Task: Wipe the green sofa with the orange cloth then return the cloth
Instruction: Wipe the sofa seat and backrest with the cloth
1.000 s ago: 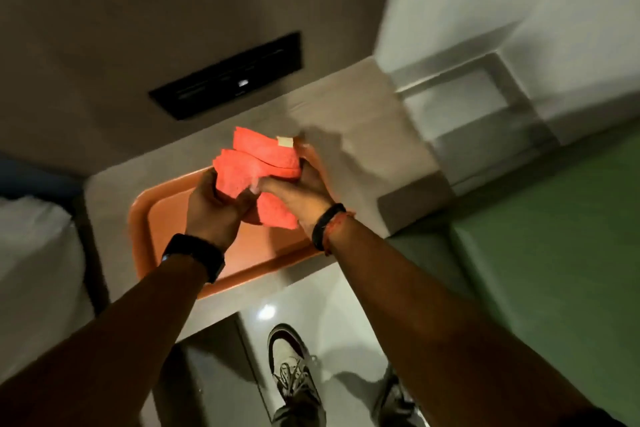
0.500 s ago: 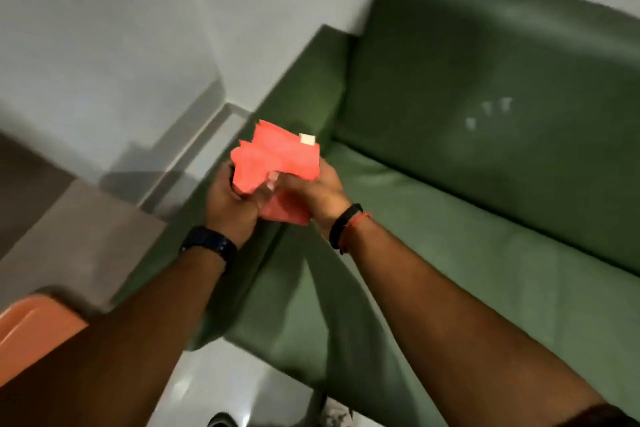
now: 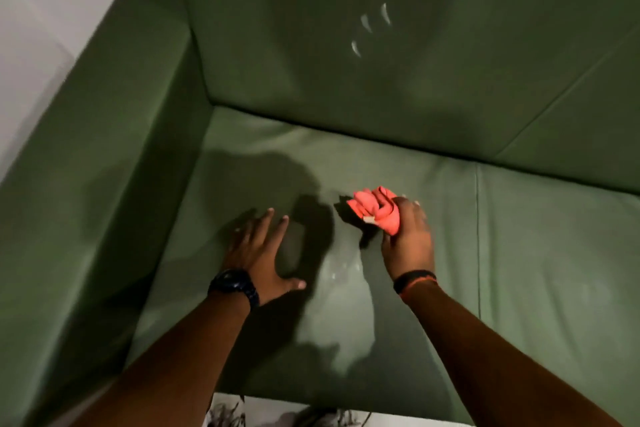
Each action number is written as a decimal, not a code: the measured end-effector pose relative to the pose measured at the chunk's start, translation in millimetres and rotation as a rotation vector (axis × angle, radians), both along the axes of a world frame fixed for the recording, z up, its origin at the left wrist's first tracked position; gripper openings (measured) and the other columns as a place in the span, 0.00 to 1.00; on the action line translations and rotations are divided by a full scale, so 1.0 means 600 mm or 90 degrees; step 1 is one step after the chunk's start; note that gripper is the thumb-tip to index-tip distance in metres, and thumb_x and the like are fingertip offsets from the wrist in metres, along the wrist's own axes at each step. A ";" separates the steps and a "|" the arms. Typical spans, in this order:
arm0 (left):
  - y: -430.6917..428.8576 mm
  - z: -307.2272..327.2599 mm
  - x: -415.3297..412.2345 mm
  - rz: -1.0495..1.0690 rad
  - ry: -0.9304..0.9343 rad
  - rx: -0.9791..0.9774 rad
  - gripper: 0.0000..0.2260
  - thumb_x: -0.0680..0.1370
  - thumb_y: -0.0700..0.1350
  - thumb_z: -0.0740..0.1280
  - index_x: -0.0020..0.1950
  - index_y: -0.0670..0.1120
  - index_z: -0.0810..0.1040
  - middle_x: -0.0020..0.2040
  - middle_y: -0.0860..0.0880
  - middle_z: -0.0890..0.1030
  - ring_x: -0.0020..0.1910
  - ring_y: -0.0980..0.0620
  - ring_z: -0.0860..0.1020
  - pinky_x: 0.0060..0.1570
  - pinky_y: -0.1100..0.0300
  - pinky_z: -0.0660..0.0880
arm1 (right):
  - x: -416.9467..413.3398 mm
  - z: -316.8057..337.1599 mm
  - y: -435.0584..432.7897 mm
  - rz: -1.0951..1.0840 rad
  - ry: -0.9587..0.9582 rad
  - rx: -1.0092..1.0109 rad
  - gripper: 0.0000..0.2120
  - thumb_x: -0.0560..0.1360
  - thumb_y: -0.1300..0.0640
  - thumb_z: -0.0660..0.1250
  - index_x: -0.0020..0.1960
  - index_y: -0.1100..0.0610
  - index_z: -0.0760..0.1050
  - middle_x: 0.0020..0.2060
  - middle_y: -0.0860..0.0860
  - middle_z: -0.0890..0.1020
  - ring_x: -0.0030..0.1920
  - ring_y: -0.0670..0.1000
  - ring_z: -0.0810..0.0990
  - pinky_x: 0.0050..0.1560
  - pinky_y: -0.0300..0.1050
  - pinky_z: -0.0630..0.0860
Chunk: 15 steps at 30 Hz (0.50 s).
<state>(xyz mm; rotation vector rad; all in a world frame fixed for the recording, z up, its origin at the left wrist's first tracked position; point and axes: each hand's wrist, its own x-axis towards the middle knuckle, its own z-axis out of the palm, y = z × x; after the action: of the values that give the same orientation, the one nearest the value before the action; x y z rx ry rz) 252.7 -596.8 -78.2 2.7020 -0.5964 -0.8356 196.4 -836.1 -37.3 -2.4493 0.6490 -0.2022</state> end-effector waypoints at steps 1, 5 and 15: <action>0.008 -0.022 -0.006 -0.019 -0.004 0.042 0.56 0.57 0.75 0.65 0.75 0.58 0.39 0.78 0.51 0.39 0.75 0.46 0.43 0.72 0.42 0.46 | -0.012 -0.026 0.001 0.018 0.055 -0.018 0.26 0.66 0.71 0.66 0.64 0.61 0.71 0.62 0.64 0.76 0.65 0.66 0.70 0.65 0.62 0.69; 0.018 -0.075 -0.026 -0.028 -0.037 0.096 0.61 0.49 0.78 0.61 0.73 0.59 0.35 0.77 0.51 0.37 0.74 0.47 0.36 0.69 0.36 0.42 | -0.048 -0.103 0.062 0.096 0.206 -0.054 0.36 0.63 0.70 0.68 0.70 0.58 0.65 0.71 0.61 0.67 0.72 0.66 0.59 0.69 0.65 0.59; 0.013 -0.087 -0.032 -0.009 -0.082 0.101 0.62 0.47 0.80 0.59 0.74 0.60 0.36 0.78 0.51 0.41 0.75 0.46 0.39 0.68 0.34 0.45 | -0.075 -0.115 0.065 0.295 0.156 -0.094 0.38 0.59 0.72 0.73 0.67 0.56 0.70 0.67 0.61 0.71 0.68 0.69 0.64 0.63 0.74 0.64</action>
<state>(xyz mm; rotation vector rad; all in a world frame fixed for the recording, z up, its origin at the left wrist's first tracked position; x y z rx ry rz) 233.4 -589.1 -130.2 2.9165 -0.6016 -0.7462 151.2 -797.1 -106.1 -2.7127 0.1506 0.2449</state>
